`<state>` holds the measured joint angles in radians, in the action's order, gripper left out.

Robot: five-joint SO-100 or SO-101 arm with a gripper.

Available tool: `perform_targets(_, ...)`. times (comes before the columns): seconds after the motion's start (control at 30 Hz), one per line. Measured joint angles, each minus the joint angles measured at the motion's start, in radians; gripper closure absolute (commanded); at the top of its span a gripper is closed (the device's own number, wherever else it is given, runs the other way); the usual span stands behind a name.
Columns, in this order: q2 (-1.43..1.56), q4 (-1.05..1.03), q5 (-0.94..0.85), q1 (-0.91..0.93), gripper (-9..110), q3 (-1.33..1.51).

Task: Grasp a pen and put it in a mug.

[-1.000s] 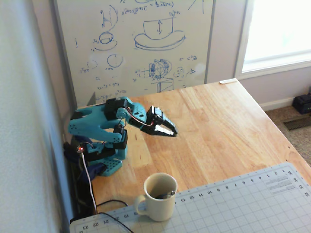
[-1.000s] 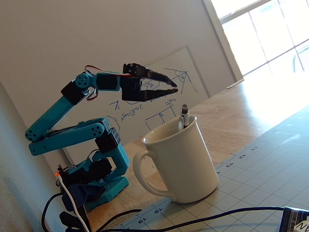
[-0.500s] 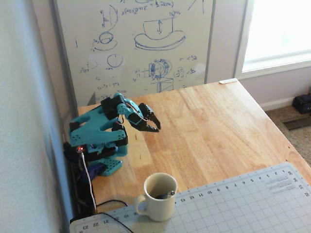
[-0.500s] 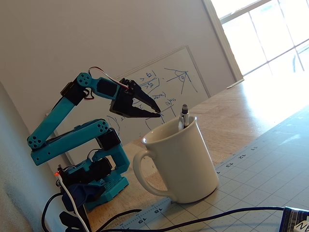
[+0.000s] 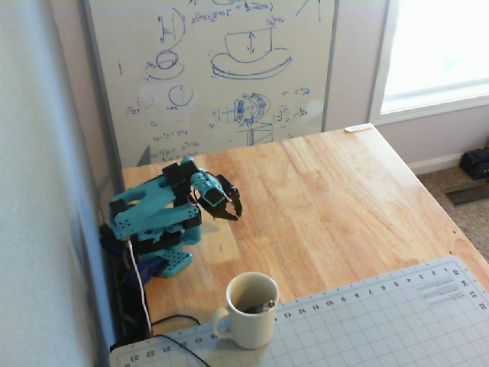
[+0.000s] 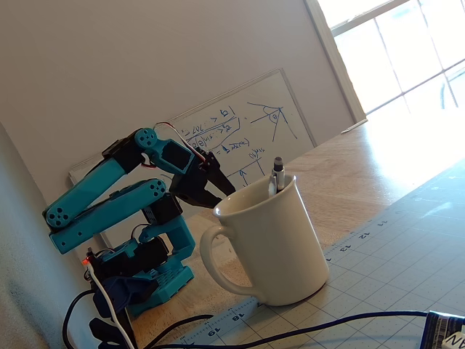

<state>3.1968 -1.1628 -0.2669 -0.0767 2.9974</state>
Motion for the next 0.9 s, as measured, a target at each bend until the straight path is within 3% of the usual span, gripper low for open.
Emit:
perform_targets(0.37,0.127,0.000,0.003,0.000,100,0.124)
perform_targets(0.9,0.127,0.000,0.156,0.000,100,0.124)
